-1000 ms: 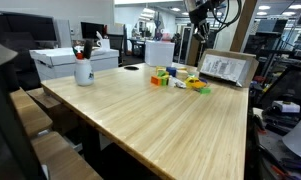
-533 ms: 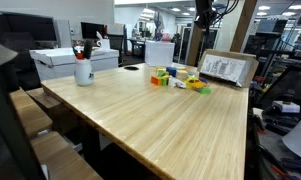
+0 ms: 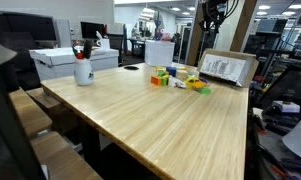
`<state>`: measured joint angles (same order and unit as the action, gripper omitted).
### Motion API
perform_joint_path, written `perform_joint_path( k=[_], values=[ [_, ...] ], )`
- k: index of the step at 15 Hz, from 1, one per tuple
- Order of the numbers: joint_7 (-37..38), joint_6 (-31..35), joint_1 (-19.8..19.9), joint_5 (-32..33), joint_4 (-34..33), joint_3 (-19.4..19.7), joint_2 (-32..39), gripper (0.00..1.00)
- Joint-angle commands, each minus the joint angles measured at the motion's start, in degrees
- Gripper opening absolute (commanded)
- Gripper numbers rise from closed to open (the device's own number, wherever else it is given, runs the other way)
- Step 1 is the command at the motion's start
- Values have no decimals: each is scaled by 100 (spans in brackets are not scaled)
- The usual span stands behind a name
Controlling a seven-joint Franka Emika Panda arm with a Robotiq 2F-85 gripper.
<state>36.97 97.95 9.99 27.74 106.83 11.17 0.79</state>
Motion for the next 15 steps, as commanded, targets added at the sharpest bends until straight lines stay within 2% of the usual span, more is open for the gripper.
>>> perform_joint_path(
  k=[1,4,10,15],
  values=[
    [640,-161,107,361,-254,100,418,81],
    [1041,-370,106,650,-368,211,636,96],
    [1730,-1226,21,1382,-609,257,900,100],
    [890,-1687,-35,1580,-533,132,1102,100]
  ],
)
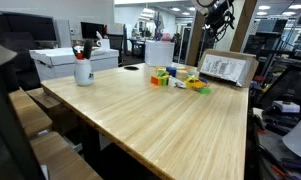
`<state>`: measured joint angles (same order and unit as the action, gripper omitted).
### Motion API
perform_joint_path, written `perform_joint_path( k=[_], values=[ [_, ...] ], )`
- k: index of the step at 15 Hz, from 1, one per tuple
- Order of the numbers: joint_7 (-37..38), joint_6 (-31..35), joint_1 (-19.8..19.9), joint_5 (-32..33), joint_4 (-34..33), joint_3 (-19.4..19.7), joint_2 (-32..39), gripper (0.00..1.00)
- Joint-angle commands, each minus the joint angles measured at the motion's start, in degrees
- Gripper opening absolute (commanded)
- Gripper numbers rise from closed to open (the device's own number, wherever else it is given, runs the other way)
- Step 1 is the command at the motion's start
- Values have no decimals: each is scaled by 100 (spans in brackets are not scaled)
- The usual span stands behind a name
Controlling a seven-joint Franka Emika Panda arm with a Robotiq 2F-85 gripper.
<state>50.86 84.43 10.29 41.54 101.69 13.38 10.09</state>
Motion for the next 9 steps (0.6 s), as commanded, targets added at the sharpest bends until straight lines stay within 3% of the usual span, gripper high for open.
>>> perform_joint_path(
  k=[1,9],
  values=[
    [-667,-391,-83,194,8,-122,197,100],
    [-1615,-882,-327,724,385,-368,322,100]
  ],
)
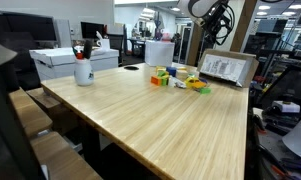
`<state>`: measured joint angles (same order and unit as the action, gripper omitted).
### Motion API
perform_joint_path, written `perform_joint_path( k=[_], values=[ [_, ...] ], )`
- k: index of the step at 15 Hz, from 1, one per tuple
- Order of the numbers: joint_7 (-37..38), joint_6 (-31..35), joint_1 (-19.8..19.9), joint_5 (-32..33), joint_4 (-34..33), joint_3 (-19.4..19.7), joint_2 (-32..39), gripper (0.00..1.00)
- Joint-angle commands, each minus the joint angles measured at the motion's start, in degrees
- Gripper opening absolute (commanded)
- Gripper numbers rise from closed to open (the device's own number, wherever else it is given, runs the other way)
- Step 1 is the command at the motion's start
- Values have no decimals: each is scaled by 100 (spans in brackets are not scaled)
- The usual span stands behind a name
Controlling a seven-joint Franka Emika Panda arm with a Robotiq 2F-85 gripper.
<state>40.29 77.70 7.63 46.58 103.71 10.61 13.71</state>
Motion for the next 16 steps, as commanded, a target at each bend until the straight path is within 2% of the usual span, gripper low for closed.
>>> perform_joint_path(
  k=[1,6,9,16],
  values=[
    [-687,-259,-83,247,219,-117,-35,100],
    [-1459,-499,-36,-408,147,-236,5,100],
    [-1743,-589,33,-1186,22,-222,19,100],
    [-2282,-95,178,-2376,-57,-136,-125,100]
  ],
)
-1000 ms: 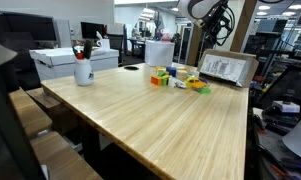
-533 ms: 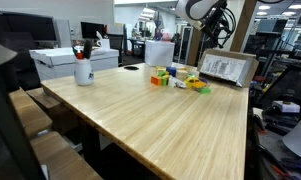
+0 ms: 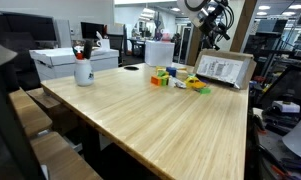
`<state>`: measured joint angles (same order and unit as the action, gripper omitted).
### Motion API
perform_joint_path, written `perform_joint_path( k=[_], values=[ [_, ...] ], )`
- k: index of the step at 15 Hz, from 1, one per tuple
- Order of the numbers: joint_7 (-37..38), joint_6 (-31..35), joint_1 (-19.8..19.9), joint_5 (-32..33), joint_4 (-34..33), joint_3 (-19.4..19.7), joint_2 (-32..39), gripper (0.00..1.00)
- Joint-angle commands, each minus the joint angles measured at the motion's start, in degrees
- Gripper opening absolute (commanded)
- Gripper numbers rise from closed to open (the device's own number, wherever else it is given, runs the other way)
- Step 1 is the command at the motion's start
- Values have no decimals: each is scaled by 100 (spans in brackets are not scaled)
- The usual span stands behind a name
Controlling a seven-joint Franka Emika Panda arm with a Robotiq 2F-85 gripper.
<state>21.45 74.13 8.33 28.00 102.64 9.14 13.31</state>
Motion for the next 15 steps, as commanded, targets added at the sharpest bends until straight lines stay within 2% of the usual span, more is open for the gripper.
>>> perform_joint_path(
  k=[1,7,15],
  values=[
    [-498,339,125,-670,58,17,-97,100],
    [-200,566,117,-2075,69,67,-93,100],
    [72,911,38,-3071,166,59,-130,100]
  ],
)
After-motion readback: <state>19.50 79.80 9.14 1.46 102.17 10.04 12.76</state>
